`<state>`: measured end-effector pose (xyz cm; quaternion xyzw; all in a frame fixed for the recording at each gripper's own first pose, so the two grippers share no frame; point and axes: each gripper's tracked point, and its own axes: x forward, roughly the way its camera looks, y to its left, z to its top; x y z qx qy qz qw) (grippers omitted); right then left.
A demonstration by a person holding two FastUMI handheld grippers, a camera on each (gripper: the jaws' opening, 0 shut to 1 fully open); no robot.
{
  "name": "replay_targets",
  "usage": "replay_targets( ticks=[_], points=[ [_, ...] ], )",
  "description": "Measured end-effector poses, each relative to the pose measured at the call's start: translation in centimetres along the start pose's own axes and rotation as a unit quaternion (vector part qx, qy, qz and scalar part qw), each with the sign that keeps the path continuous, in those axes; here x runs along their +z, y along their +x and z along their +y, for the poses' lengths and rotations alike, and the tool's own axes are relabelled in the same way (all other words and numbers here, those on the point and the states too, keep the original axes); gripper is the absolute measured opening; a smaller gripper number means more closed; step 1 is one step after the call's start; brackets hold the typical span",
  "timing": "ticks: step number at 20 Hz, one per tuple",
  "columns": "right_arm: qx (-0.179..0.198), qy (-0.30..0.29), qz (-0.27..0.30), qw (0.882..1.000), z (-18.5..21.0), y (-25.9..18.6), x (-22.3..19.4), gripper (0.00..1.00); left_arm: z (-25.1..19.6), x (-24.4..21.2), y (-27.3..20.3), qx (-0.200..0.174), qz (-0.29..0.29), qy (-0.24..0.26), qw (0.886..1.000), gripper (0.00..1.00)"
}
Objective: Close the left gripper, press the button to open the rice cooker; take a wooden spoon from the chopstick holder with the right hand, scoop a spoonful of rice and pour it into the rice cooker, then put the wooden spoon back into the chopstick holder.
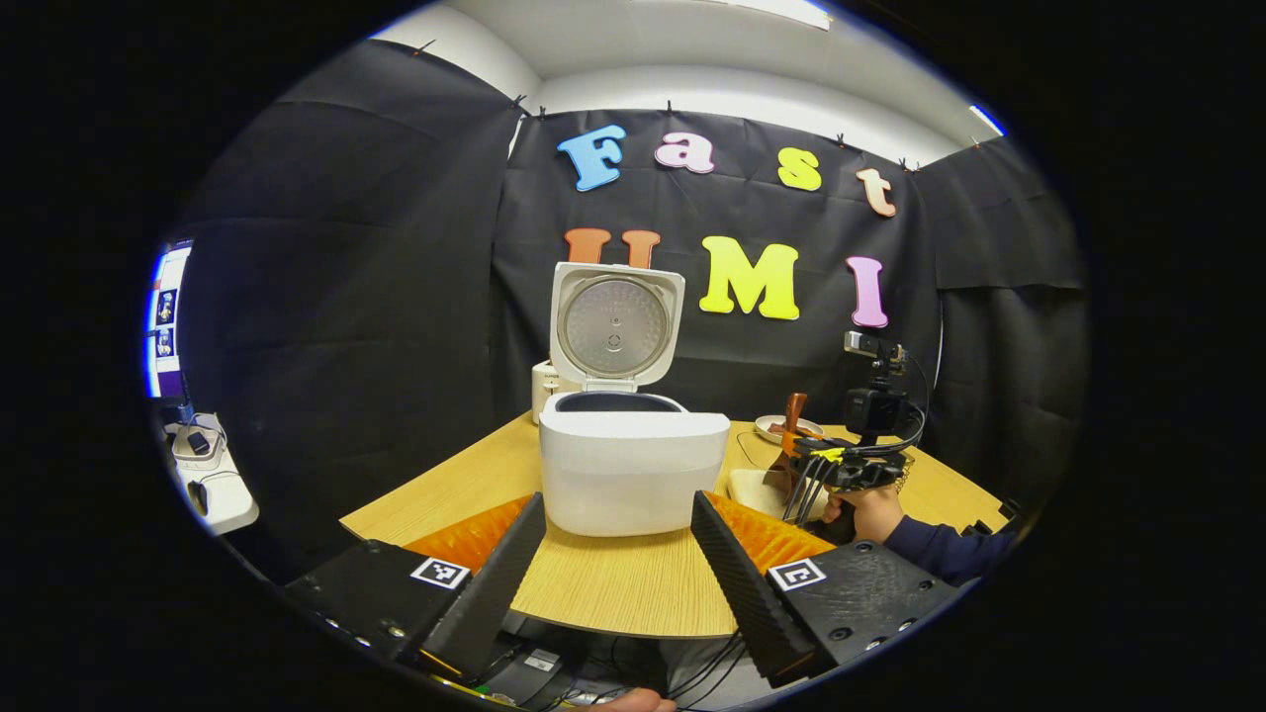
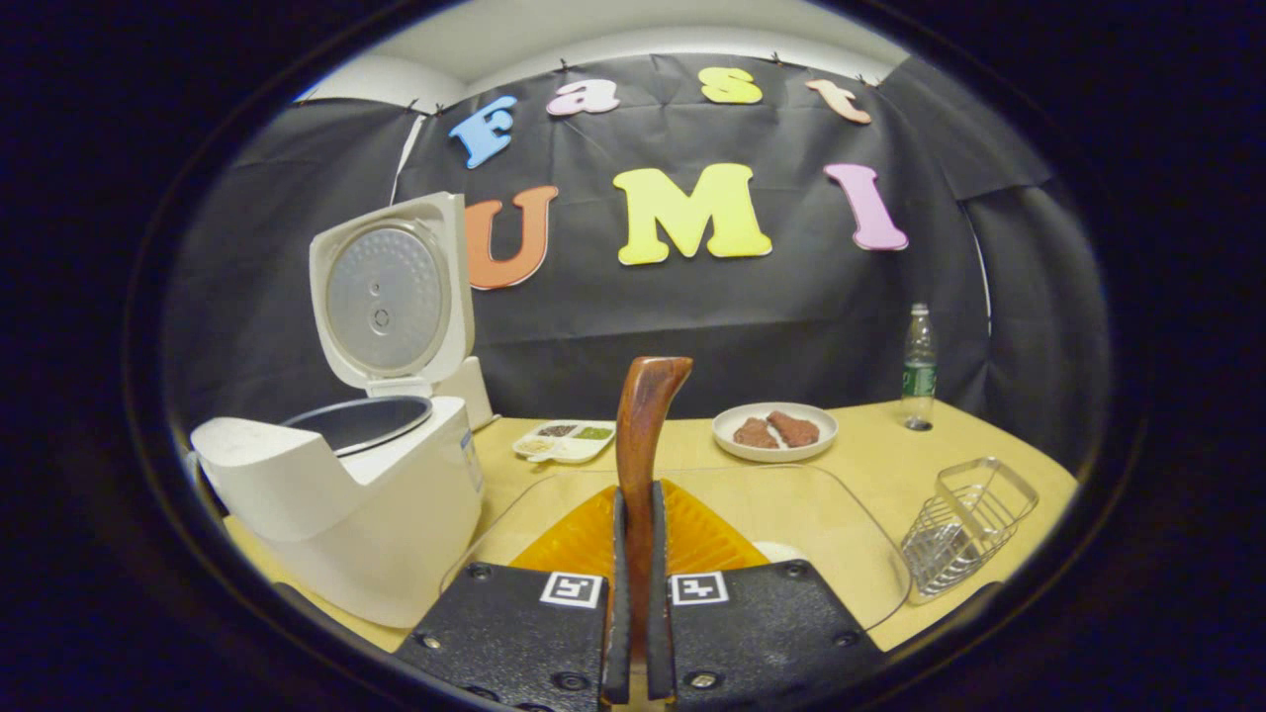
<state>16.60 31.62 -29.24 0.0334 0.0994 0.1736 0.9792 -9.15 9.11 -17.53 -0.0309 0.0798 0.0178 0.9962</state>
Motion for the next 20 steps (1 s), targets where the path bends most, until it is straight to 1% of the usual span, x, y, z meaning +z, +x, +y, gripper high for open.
replay_targets(
  ticks=[2,5,7,9,11,14,16,20],
  points=[
    [0.022,0.040,0.014,0.999,0.7,0.0,-0.1,0.12,0.1,-0.2,0.0,-0.001,-0.001,0.000,1.000,0.94],
    [0.059,0.119,0.042,0.990,1.5,0.0,0.0,0.12,0.4,-0.4,0.3,0.000,0.003,-0.007,1.000,0.94],
    [0.078,0.142,0.058,0.985,1.8,-0.2,-0.2,0.12,0.6,-0.6,0.3,0.002,0.007,-0.014,1.000,0.94],
    [0.078,0.155,0.068,0.982,1.2,-0.3,-0.1,0.12,0.5,-0.6,0.2,-0.001,0.008,-0.018,1.000,0.94],
    [0.084,0.199,0.072,0.974,0.6,-0.5,0.4,0.12,0.4,-0.6,0.2,0.000,0.008,-0.016,1.000,0.94],
    [0.085,0.273,0.072,0.955,-1.2,-0.6,1.3,0.12,0.3,-0.5,0.3,0.001,0.007,-0.009,1.000,0.94],
    [0.081,0.316,0.063,0.943,-3.0,-1.2,2.0,0.12,0.0,-0.6,0.2,-0.001,0.008,-0.007,1.000,0.94],
    [0.081,0.380,0.035,0.921,-5.7,-2.3,3.6,0.12,-0.4,-0.7,0.4,-0.002,0.014,-0.002,1.000,0.94]
  ],
)
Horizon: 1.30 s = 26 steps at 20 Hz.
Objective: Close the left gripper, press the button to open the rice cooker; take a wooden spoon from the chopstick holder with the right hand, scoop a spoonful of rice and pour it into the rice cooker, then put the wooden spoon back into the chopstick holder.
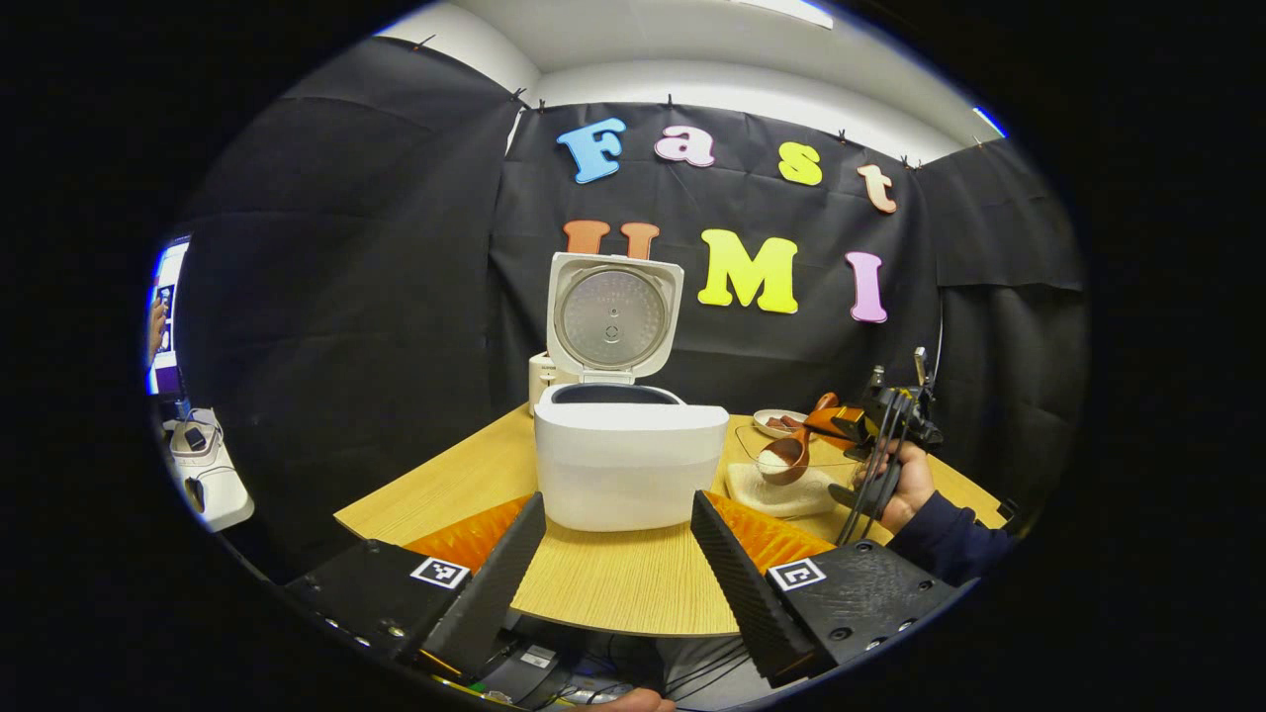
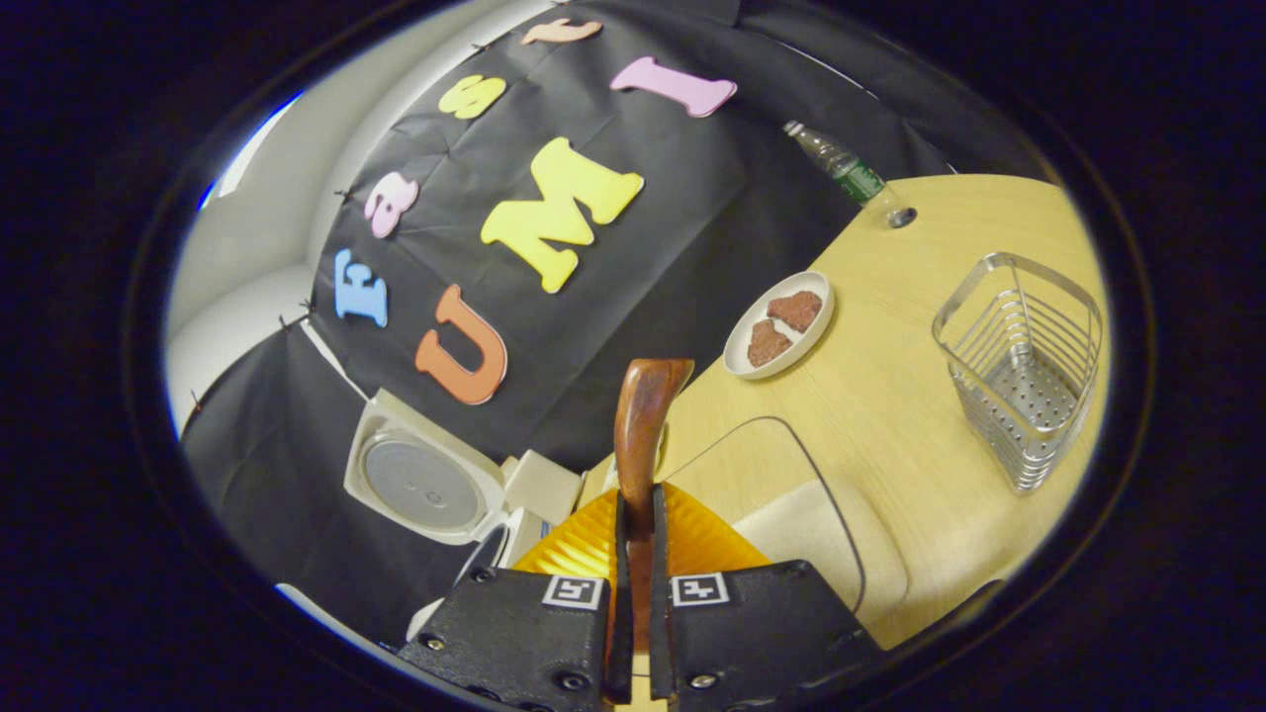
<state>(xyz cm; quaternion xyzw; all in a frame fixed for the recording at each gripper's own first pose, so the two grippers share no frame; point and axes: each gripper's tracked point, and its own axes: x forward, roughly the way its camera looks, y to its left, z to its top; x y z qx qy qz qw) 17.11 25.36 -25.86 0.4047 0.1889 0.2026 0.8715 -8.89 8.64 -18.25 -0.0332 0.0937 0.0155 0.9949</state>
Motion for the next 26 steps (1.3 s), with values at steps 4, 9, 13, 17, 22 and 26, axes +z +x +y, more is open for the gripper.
replay_targets(
  ticks=[4,9,13,17,22,26],
  points=[
    [0.022,0.081,-0.023,0.996,-0.4,-0.9,3.0,0.11,-0.6,0.1,0.0,-0.003,0.001,0.009,1.000,0.94],
    [0.066,0.193,-0.034,0.978,1.7,-2.1,5.8,0.11,-1.0,-0.2,-0.2,-0.008,0.005,0.021,1.000,0.94],
    [0.131,0.275,-0.012,0.952,6.9,-2.0,6.3,0.11,-0.4,-0.2,-0.7,-0.008,0.000,0.030,1.000,0.94],
    [0.135,0.233,0.003,0.963,11.3,-0.7,5.4,0.11,0.6,0.5,-1.5,-0.009,-0.014,0.017,1.000,0.94],
    [0.146,0.183,0.020,0.972,17.6,2.1,3.2,0.11,2.1,1.8,-2.8,-0.005,-0.038,0.008,0.999,0.94],
    [0.126,0.112,0.025,0.985,20.5,5.2,0.3,0.11,3.5,3.1,-3.6,0.007,-0.052,0.012,0.999,0.94]
  ],
)
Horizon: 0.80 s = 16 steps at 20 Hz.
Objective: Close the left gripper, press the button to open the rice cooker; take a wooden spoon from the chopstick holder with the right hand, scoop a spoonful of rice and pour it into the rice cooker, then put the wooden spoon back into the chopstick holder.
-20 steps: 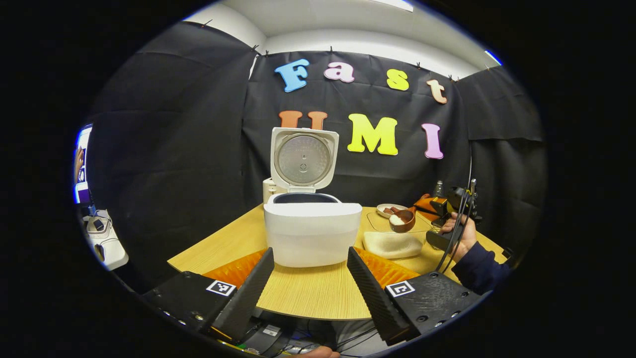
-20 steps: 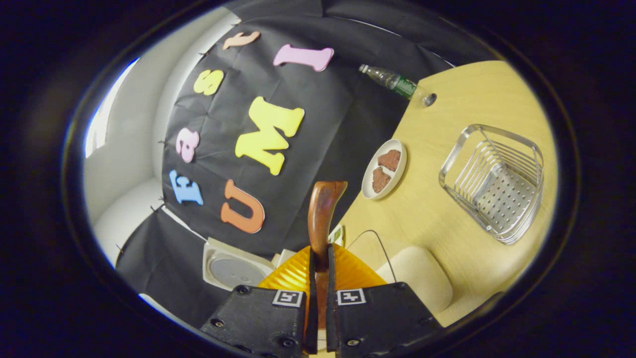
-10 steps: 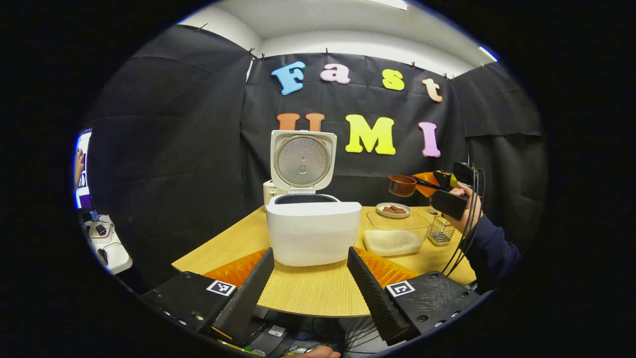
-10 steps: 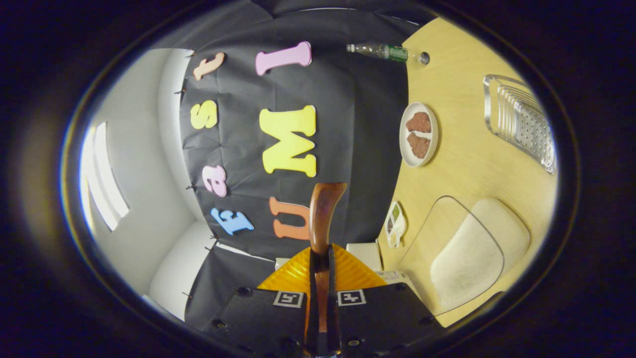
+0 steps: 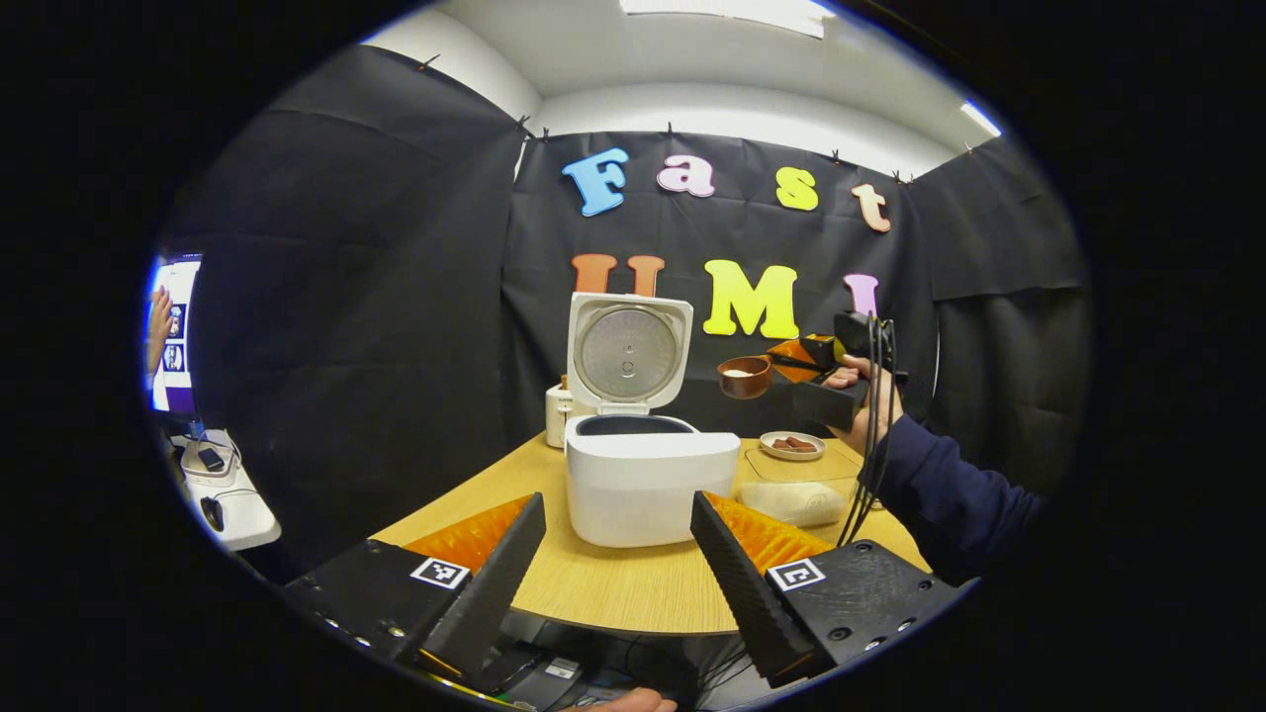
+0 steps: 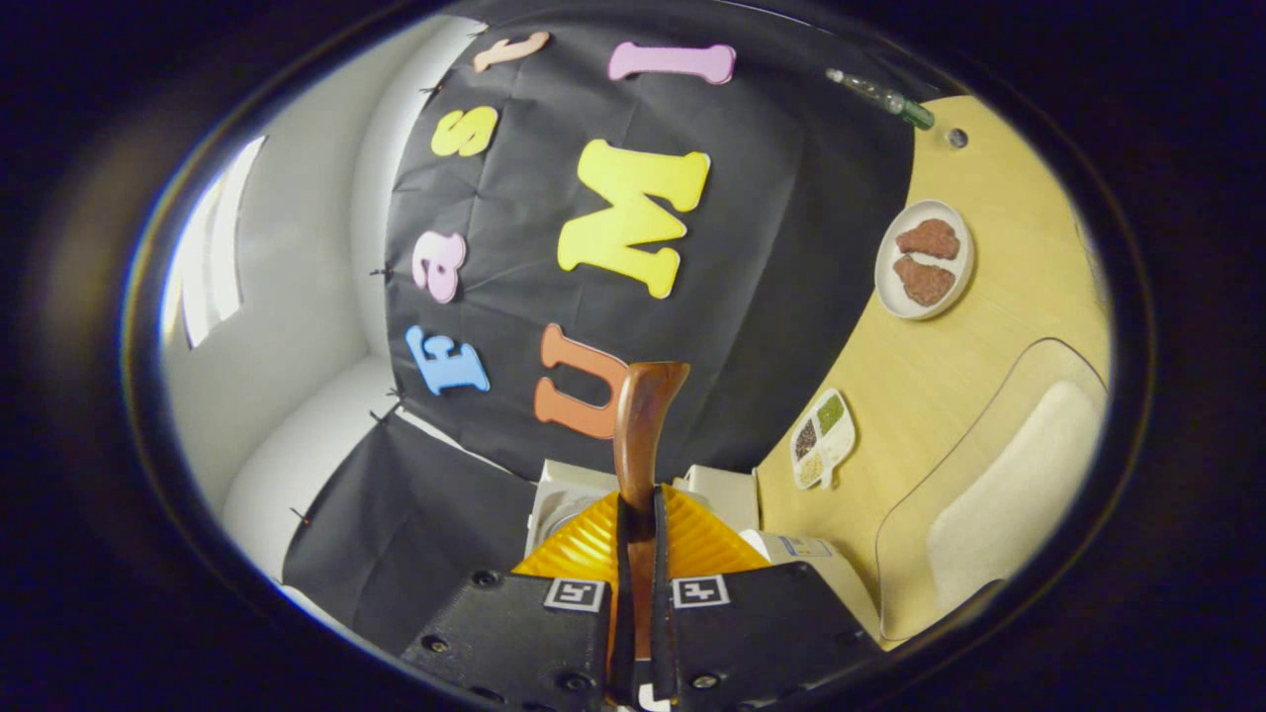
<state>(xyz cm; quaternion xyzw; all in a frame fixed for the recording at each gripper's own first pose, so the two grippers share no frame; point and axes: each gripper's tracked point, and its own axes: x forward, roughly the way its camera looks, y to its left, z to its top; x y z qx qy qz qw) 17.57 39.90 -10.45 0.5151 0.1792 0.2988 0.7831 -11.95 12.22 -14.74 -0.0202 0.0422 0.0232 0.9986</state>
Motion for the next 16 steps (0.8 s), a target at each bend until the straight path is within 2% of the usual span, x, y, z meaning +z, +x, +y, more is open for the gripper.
replay_targets(
  ticks=[4,9,16],
  points=[
    [-0.022,-0.055,0.019,0.998,0.1,3.9,-3.7,0.11,0.5,0.7,-0.6,-0.002,-0.008,0.001,1.000,0.94],
    [-0.043,-0.154,0.048,0.986,-0.1,7.0,-7.8,0.12,1.6,0.7,-1.1,-0.005,-0.014,0.002,1.000,0.94],
    [-0.041,-0.300,0.058,0.951,2.2,9.0,-11.2,0.12,3.0,0.2,-1.5,0.002,-0.016,-0.005,1.000,0.94]
  ],
)
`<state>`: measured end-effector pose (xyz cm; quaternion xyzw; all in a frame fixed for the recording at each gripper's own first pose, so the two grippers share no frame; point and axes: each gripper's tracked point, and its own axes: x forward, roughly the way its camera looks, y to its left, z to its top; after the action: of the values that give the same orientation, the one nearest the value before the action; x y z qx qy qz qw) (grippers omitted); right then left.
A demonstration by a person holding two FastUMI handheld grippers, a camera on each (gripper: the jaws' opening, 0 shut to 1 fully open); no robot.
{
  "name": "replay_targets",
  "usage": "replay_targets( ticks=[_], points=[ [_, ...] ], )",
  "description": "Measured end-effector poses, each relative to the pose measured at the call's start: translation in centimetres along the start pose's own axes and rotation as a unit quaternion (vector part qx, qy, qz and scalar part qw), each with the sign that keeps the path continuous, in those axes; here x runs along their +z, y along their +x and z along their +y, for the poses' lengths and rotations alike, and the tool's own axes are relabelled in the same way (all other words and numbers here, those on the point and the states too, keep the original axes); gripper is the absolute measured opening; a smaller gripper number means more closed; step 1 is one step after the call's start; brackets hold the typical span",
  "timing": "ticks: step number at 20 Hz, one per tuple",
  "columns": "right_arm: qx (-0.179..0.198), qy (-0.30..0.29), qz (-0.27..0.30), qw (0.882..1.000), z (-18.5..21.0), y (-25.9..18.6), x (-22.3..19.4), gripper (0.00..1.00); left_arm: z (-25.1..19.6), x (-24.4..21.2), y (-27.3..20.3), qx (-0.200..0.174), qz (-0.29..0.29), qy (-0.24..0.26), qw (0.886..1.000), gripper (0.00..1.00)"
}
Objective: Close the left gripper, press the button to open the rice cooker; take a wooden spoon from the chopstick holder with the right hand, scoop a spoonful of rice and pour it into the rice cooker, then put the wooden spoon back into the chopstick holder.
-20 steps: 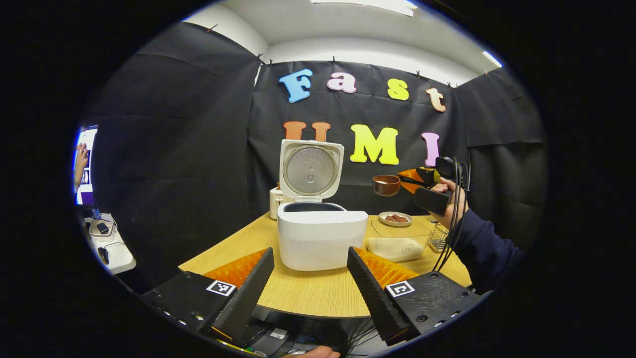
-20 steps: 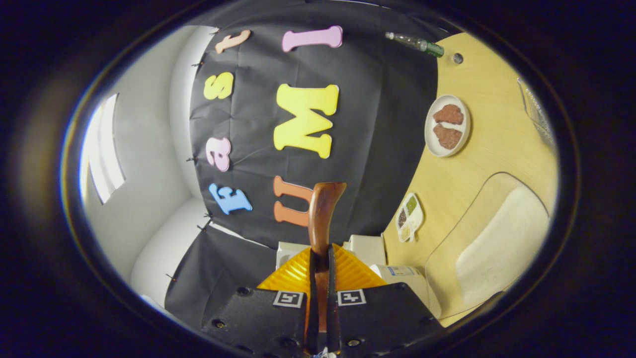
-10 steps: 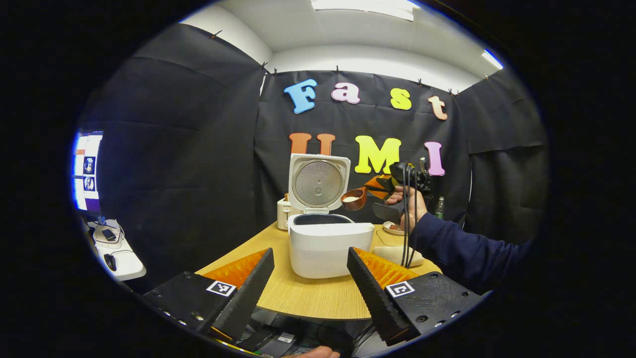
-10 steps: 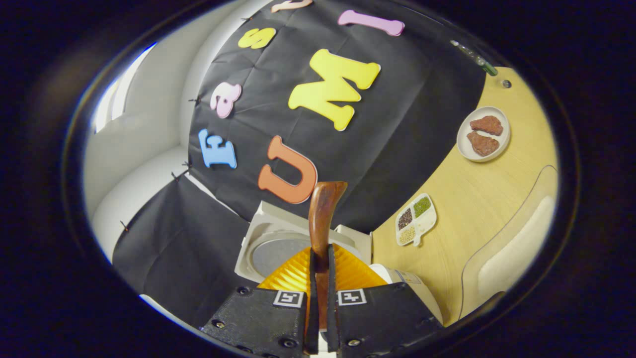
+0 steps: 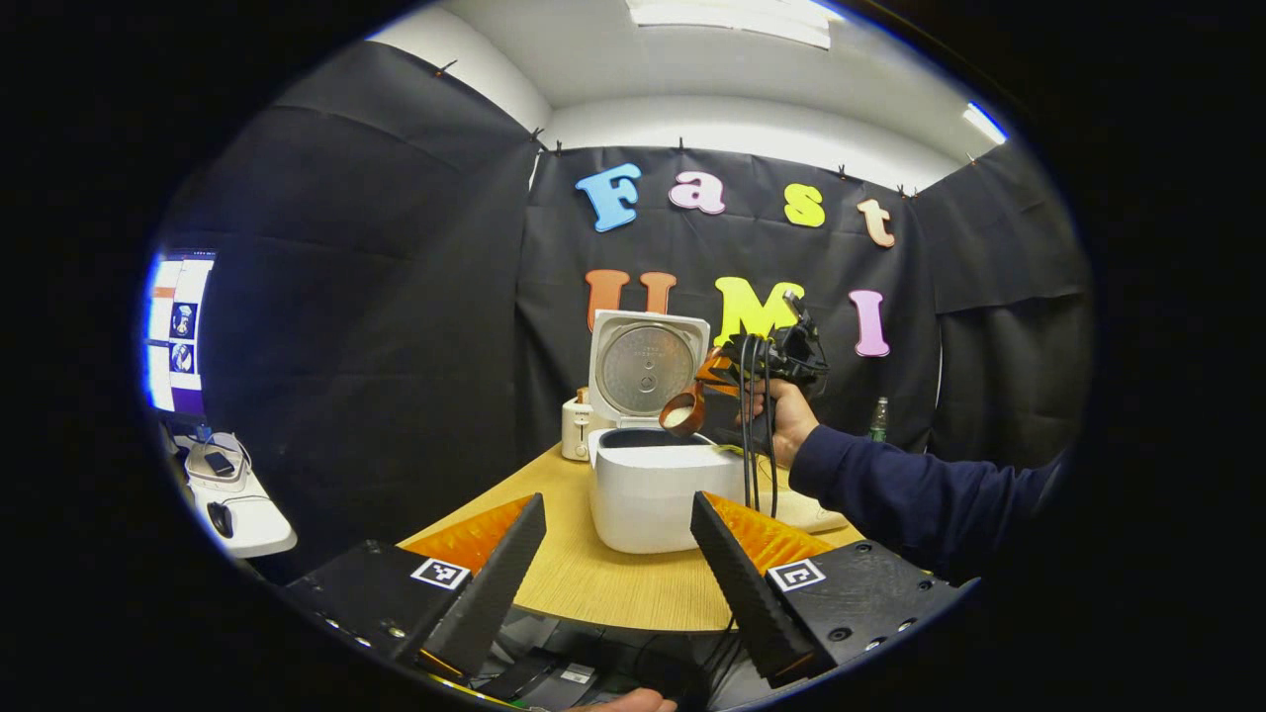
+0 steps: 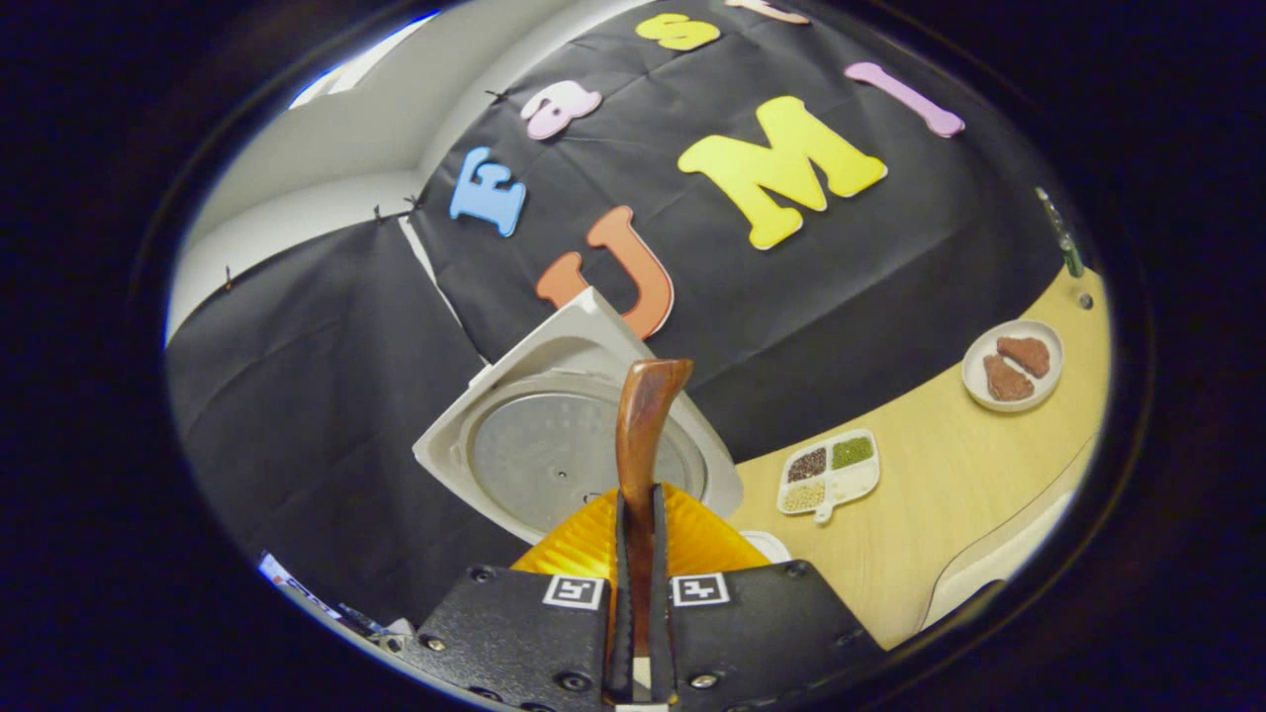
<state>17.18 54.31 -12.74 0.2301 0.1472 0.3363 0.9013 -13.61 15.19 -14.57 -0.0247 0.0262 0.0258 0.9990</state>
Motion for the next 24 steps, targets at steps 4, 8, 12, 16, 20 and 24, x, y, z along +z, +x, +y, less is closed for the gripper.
replay_targets(
  ticks=[4,8,12,16,20,24],
  points=[
    [-0.013,-0.078,-0.006,0.997,1.0,0.4,-0.2,0.12,0.5,0.0,-0.6,0.002,-0.004,0.004,1.000,0.94],
    [-0.022,-0.143,-0.001,0.990,1.6,0.7,-0.7,0.12,0.6,0.3,-0.7,0.005,-0.012,0.003,1.000,0.94],
    [-0.024,-0.234,-0.010,0.972,2.4,0.2,-1.0,0.12,0.2,0.1,-0.8,0.004,-0.011,0.008,1.000,0.94],
    [-0.023,-0.326,-0.013,0.945,3.7,-0.3,-1.8,0.12,-0.5,0.1,-0.3,0.002,-0.007,0.007,1.000,0.94],
    [-0.039,-0.373,-0.007,0.927,3.9,-1.0,-2.4,0.12,-0.7,-0.2,-0.4,0.006,0.002,0.005,1.000,0.94],
    [-0.051,-0.405,-0.028,0.913,4.3,-2.1,-0.7,0.12,-1.1,0.4,-0.6,0.007,0.000,0.005,1.000,0.94]
  ],
)
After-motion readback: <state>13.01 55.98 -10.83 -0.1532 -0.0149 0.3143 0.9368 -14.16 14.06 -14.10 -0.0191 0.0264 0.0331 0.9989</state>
